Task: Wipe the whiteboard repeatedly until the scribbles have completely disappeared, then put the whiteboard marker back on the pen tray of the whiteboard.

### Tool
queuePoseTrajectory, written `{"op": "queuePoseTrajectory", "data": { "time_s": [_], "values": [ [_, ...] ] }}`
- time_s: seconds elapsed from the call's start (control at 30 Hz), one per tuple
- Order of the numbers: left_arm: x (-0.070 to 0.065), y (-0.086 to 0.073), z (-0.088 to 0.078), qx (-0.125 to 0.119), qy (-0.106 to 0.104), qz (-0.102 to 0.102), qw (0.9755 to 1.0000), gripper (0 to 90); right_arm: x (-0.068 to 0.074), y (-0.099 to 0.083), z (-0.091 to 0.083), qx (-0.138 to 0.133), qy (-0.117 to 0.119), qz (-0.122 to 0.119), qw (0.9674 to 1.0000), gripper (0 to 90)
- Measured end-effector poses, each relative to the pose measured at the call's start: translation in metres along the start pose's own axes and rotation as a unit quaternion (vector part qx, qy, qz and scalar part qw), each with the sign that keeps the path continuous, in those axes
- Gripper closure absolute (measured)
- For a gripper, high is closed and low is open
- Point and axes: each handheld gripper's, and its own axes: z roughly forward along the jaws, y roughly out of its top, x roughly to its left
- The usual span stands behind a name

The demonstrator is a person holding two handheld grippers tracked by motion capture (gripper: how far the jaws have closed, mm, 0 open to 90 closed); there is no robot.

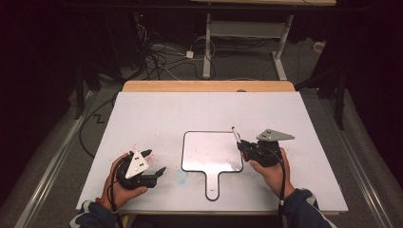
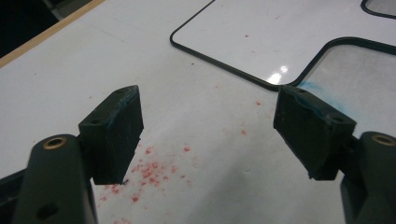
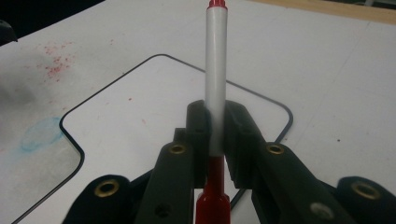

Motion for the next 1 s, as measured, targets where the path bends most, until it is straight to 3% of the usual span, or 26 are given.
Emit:
{"op": "queuePoseTrajectory", "data": {
  "time_s": [0.4,0.57,0.73,1.0],
  "values": [
    [-0.002,0.001,0.003,0.008,-0.01,0.007,0.9999,22.9,0.003,-0.016,0.012,0.04,-0.021,0.026,0.9986,81.6],
    [-0.003,0.0,0.003,0.012,-0.011,0.014,0.9998,22.9,-0.003,-0.021,0.026,0.058,-0.05,0.032,0.9965,81.3],
    [-0.003,0.0,0.004,0.013,-0.013,0.014,0.9997,22.9,-0.004,-0.021,0.033,0.062,-0.077,0.015,0.995,81.0],
    [-0.004,0.001,0.006,0.021,-0.018,0.019,0.9994,22.9,-0.006,-0.022,0.038,0.067,-0.095,0.017,0.9931,74.5]
  ]
}}
